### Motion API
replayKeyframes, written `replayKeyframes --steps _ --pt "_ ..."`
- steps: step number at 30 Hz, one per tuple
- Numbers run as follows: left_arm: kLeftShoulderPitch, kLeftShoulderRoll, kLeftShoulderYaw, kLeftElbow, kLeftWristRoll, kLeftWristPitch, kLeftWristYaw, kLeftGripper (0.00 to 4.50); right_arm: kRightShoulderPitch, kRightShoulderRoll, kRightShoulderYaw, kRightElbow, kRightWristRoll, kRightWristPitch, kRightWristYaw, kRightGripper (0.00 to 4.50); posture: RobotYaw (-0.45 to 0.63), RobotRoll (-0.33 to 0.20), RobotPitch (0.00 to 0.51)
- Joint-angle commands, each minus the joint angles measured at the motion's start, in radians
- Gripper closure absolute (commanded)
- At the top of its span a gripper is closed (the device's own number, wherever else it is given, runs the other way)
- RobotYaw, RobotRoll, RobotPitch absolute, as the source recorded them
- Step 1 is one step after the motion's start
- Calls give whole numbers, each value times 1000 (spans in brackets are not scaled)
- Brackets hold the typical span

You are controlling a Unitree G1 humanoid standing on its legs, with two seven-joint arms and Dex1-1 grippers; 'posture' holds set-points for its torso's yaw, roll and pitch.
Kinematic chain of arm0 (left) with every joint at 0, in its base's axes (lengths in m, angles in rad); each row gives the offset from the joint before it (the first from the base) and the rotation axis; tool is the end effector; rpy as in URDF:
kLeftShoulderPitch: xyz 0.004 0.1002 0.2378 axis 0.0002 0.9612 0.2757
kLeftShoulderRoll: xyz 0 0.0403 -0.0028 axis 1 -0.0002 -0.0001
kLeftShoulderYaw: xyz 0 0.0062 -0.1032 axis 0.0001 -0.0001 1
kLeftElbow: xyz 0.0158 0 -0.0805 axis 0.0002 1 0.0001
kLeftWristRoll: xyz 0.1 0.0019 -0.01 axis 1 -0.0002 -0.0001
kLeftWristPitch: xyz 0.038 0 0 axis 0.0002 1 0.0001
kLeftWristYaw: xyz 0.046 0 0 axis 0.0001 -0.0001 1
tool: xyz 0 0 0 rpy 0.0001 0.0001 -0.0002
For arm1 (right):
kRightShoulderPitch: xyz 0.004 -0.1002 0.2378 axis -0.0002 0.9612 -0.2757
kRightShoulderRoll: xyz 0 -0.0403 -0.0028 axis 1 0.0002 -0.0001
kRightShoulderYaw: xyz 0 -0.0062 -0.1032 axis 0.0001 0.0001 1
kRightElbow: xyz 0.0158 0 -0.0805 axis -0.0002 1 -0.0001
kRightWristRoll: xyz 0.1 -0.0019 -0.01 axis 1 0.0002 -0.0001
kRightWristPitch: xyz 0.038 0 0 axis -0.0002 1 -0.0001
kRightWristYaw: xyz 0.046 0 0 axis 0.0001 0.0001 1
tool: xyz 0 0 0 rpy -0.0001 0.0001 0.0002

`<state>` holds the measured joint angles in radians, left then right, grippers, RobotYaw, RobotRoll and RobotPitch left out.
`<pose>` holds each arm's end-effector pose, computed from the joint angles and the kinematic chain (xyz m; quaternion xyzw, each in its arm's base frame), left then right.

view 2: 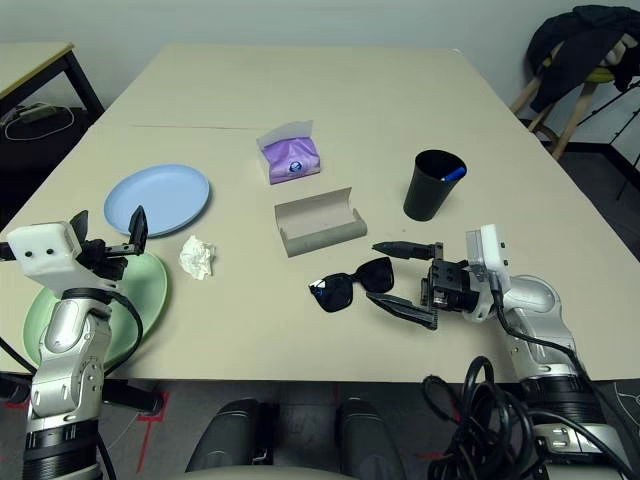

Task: Organize and tidy the items on the table.

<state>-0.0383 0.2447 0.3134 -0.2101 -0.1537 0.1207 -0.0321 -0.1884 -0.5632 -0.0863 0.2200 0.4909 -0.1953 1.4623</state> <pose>0.1993 0.2438 0.1029 0.0516 -0.0904 0.1149 0.9879 0.2351 -0.2745 0.0981 -0.0999 -0.0646 0.6123 0.7816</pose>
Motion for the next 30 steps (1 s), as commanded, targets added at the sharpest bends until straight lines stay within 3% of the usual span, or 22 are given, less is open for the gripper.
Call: replayKeyframes --steps 1,14,19,27,30 --pt "-19 2 -8 20 24 46 24 0 2 -15 6 17 -1 -15 31 26 108 0 39" --pt "-49 1 -19 -20 -24 94 -18 0 7 -8 3 11 14 1 35 26 108 0 39" --pt "-68 40 -47 -69 -69 192 -90 0 8 -8 4 12 9 0 30 26 108 0 39" --pt "-149 83 -98 -106 -52 310 -109 0 1 -13 3 22 3 -1 28 26 102 0 47" --pt "-173 118 -138 -136 -35 444 -107 0 0 -14 3 23 0 -2 26 26 102 0 49"
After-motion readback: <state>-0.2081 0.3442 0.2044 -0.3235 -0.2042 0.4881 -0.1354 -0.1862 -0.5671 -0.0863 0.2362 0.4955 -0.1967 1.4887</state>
